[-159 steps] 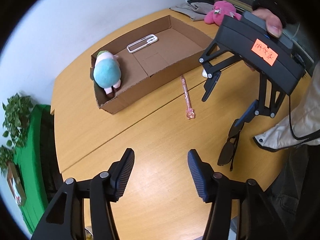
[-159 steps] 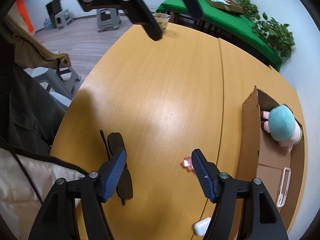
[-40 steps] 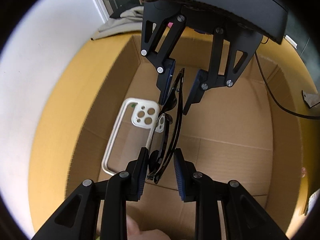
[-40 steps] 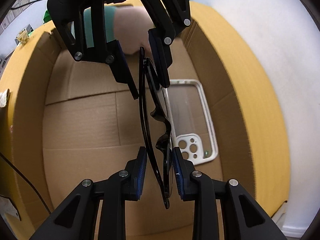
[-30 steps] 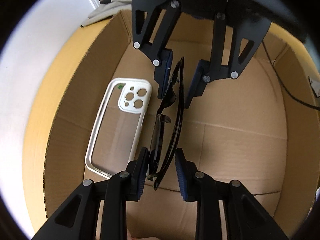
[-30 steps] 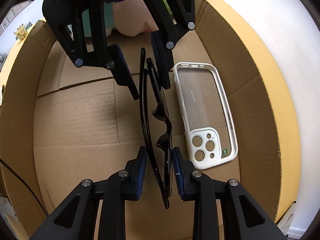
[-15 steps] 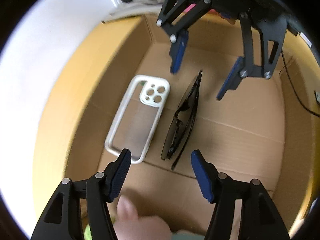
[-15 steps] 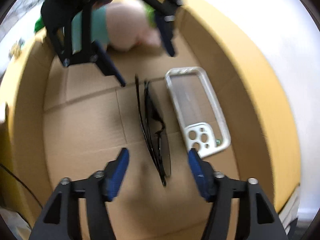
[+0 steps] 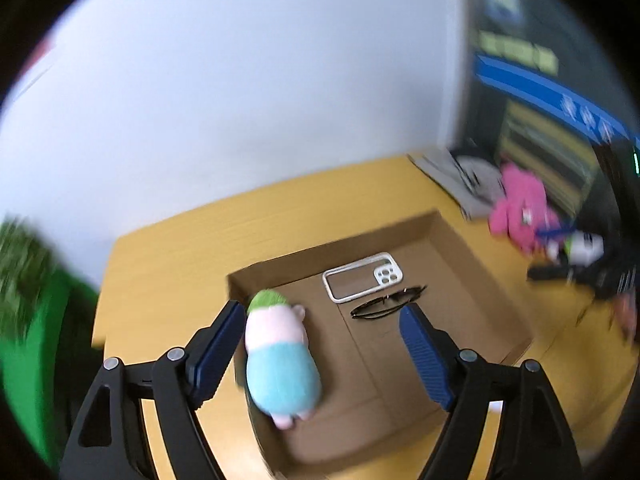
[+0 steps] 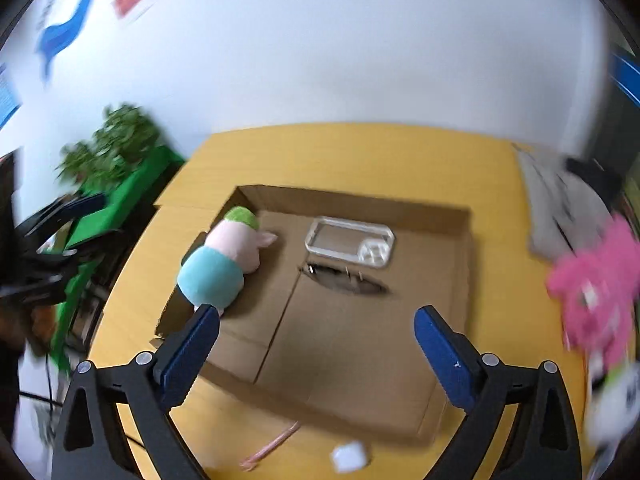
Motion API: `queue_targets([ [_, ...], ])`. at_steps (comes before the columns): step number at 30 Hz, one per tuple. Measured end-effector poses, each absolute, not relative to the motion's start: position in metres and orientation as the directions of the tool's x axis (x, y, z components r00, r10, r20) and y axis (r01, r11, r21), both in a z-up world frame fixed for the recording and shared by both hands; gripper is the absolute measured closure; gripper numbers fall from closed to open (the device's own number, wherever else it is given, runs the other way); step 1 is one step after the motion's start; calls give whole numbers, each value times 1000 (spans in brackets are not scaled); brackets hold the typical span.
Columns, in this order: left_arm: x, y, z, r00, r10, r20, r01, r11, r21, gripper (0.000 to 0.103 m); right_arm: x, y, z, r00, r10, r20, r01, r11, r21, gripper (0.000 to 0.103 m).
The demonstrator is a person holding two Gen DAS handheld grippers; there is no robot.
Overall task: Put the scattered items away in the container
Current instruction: 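Open the right gripper to release the sunglasses and withdraw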
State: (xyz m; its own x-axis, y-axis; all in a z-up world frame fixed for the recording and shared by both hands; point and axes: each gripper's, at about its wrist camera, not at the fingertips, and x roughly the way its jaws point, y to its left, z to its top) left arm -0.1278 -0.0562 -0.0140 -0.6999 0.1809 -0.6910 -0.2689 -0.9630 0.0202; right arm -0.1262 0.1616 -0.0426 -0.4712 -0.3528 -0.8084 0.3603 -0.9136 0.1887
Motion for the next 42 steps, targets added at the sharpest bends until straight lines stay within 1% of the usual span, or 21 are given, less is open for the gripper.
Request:
queue_targets([
  [1, -115, -57, -8, -708, 171, -685, -227, -974, -8, 23, -113, 158, -38, -477, -319, -819, 328, -929, 171, 3],
  [3, -94, -57, 4, -724, 161, -671, -154, -986, -70, 22, -94, 166, -3, -490, -269, -829, 300, -945, 129, 3],
  [4, -85, -61, 10, -723, 155, -673, -124, -988, -94, 22, -84, 164, 2, -502, -237, -832, 288, -952, 98, 3],
  [7, -61, -57, 16, -711, 165, -684, -99, -986, -135, 22, -57, 163, 16, -533, -176, -828, 275, -961, 28, 3],
  [9, -48, -50, 24, -701, 162, -694, -112, -987, -117, 22, -45, 160, 15, -555, -156, -817, 269, -963, 1, 3],
  [13, -28, -30, 30, -709, 151, -689, -133, -988, -80, 22, -24, 159, 20, -578, -131, -806, 271, -962, -37, 3],
  [24, -7, -11, 49, -723, 161, -671, -143, -986, -82, 22, 12, 175, 39, -599, -126, -791, 257, -965, -41, 3],
  [42, -10, -5, 43, -705, 159, -692, -145, -986, -78, 22, 7, 180, 34, -586, -144, -797, 258, -966, -15, 3],
])
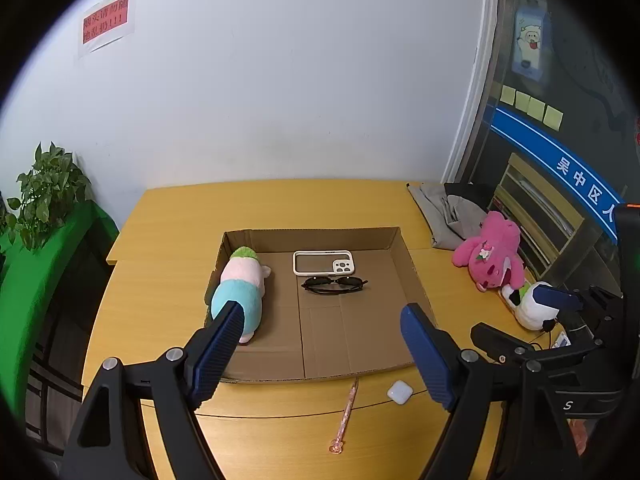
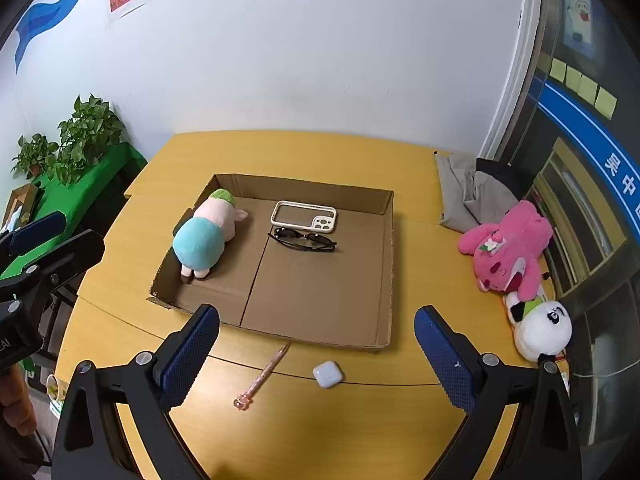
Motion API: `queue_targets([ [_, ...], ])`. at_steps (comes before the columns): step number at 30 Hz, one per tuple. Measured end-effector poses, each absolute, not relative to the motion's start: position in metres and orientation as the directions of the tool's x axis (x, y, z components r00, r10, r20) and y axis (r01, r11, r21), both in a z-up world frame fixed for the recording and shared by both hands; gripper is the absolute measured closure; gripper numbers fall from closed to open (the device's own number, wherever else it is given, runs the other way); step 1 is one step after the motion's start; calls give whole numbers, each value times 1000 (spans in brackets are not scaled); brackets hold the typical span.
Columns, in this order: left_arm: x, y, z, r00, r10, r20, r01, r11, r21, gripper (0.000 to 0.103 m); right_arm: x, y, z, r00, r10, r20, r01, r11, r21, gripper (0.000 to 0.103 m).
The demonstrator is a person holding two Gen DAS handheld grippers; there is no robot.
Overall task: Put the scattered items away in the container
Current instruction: 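Open the right gripper to release the sunglasses and withdraw, then move the left gripper to the pink pen and grasp its end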
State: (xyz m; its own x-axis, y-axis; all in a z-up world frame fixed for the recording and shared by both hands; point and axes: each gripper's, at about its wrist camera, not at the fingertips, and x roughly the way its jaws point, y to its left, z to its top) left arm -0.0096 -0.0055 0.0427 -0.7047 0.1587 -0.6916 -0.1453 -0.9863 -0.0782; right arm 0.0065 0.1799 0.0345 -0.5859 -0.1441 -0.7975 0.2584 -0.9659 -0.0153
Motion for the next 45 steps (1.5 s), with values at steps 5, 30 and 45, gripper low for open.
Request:
queue_targets([
  [5, -13, -4, 28, -681, 158, -715, -154, -985, -71, 22, 0, 183, 24, -562, -152, -813, 252, -968, 7, 3],
  [30, -11, 17, -283, -164, 255, -953, -273, -940, -204, 23, -61, 143, -225, -61, -306, -950, -43, -950, 308, 8],
  [45, 0, 37, -313, -210, 93, -973, -316, -949, -22, 45, -78, 113, -300, 42, -165, -985, -71, -984, 162, 26],
])
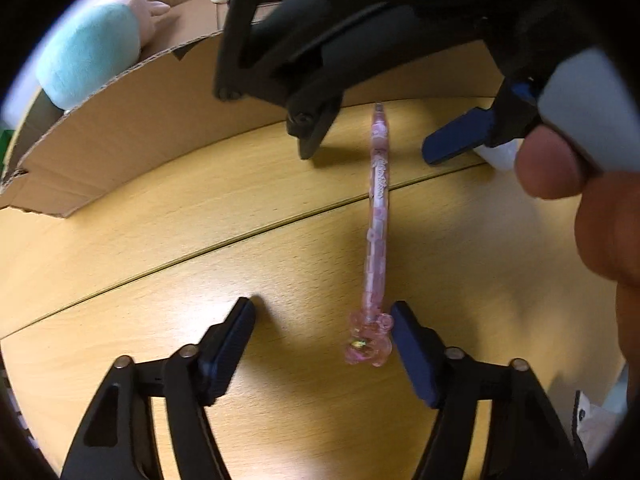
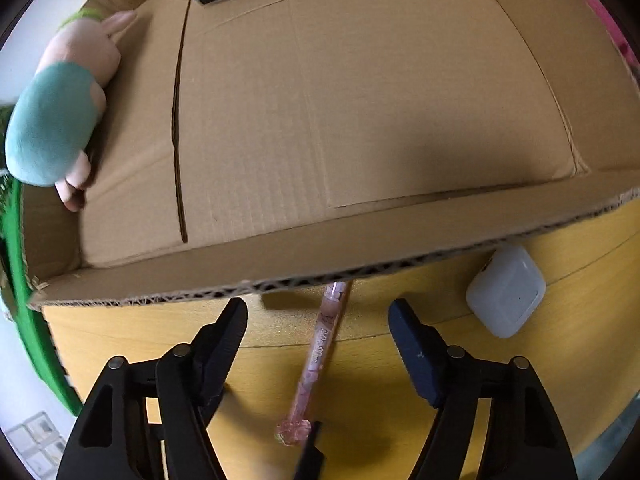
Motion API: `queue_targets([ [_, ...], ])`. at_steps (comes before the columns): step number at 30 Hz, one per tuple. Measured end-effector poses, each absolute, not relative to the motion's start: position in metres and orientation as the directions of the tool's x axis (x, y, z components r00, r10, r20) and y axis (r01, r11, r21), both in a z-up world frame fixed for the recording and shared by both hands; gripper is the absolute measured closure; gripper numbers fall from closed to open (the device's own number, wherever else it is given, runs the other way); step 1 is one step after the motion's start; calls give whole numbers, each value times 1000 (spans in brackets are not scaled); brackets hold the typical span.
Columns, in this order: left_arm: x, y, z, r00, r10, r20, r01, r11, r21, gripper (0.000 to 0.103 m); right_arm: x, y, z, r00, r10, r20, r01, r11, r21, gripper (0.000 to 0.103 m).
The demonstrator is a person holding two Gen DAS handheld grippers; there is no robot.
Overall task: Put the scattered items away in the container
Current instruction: 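Move the left gripper to the pink pen and grasp its end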
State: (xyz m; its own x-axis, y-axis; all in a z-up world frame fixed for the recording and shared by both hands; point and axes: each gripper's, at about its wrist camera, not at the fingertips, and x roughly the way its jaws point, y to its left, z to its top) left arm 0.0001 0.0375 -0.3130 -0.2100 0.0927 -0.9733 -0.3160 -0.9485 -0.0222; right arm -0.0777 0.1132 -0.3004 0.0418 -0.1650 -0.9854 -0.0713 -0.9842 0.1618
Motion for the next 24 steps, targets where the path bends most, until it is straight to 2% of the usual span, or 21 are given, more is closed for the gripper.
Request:
queue_targets([
  [1, 1, 37, -312, -215, 87, -973, -314, -949, -15, 47, -77, 112, -300, 41, -151, -988, -66, -987, 148, 28],
  [3, 3, 38, -310, -218, 93, -972, -321, -947, -19, 63, -75, 111, -297, 39, -123, -992, -56, -991, 121, 37],
  [4, 4, 40, -310, -218, 97, -971, -322, -946, -22, 68, -75, 111, -296, 38, -111, -993, -52, -993, 109, 40],
  [6, 6, 42, -309, -216, 105, -971, -327, -945, -29, 79, -73, 112, -294, 34, -83, -996, -46, -996, 81, 56],
  [7, 7, 44, -308, -214, 111, -970, -329, -944, -35, 79, -72, 113, -293, 32, -74, -997, -44, -996, 73, 59],
  [9, 10, 45, -308, -204, 133, -970, -331, -942, -59, 80, -71, 113, -290, 34, -91, -995, -35, -995, 90, 84],
  [17, 24, 45, -300, -165, 202, -965, -330, -934, -139, 83, -65, 114, -282, 52, -188, -981, -32, -982, 187, 89],
  [24, 41, 54, -244, -248, 227, -942, -385, -915, -120, 83, -55, 122, -217, -40, -309, -950, 21, -951, 308, 91],
])
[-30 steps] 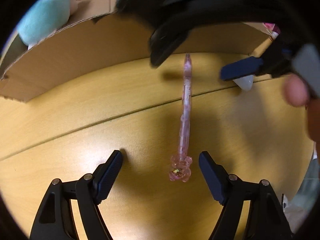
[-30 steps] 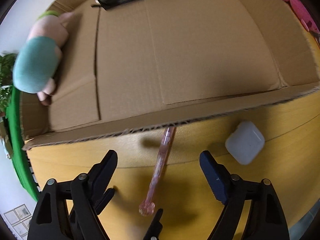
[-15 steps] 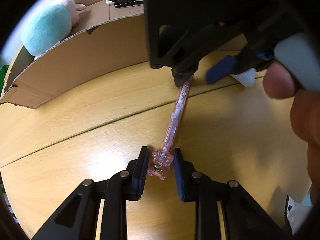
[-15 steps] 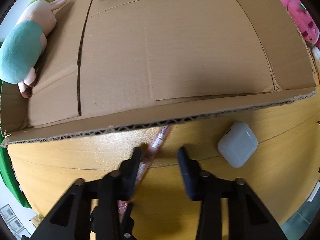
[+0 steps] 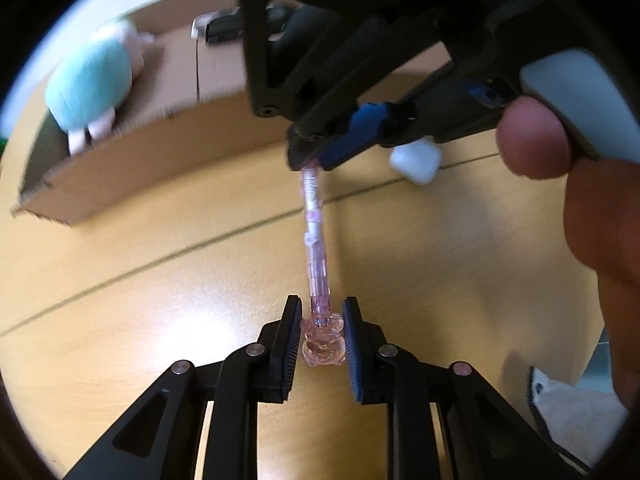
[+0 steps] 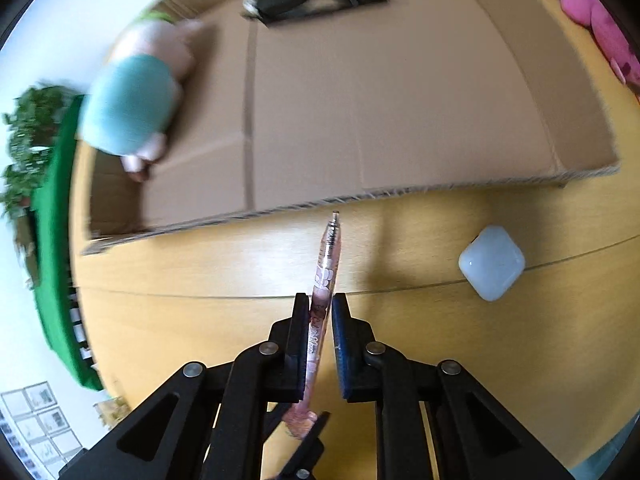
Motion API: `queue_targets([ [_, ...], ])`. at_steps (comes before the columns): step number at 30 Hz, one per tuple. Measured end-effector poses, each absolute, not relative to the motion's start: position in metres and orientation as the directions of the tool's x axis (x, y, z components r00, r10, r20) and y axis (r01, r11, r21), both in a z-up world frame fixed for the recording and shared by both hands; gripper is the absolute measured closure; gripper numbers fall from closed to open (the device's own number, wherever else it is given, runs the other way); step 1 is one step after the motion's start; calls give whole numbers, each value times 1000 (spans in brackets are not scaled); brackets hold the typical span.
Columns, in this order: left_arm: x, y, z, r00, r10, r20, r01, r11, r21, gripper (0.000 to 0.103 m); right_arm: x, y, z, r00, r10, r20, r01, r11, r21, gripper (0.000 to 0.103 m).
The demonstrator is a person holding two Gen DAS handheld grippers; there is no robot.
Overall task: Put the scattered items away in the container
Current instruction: 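Move the left gripper to the pink pen and grasp its end, then lift the pink pen with the left gripper and carry it into the box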
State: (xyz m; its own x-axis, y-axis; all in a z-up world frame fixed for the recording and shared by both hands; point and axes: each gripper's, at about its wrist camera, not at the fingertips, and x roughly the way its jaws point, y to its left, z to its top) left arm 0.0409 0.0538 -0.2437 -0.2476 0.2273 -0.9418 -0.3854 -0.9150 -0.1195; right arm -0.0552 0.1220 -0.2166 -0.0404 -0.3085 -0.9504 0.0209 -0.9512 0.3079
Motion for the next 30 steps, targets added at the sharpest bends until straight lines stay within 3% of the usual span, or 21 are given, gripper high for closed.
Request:
queue_targets([
  [7, 30, 59, -173, -393, 215, -894, -364, -929, -63, 83, -63, 131, -136, -176, -387, -905, 90, -922, 376, 92],
  [15, -37, 80, -104, -526, 197, -827, -344, -939, -5, 83, -96, 127, -56, -308, -431, -848, 175, -902, 395, 92],
  [22, -103, 91, -86, -569, 216, -793, -328, -944, -22, 83, -163, 130, -15, -337, -415, -845, 230, -907, 354, 92],
  [30, -174, 119, -105, -529, 268, -805, -306, -945, -114, 83, -245, 143, -36, -283, -344, -895, 269, -924, 270, 92],
])
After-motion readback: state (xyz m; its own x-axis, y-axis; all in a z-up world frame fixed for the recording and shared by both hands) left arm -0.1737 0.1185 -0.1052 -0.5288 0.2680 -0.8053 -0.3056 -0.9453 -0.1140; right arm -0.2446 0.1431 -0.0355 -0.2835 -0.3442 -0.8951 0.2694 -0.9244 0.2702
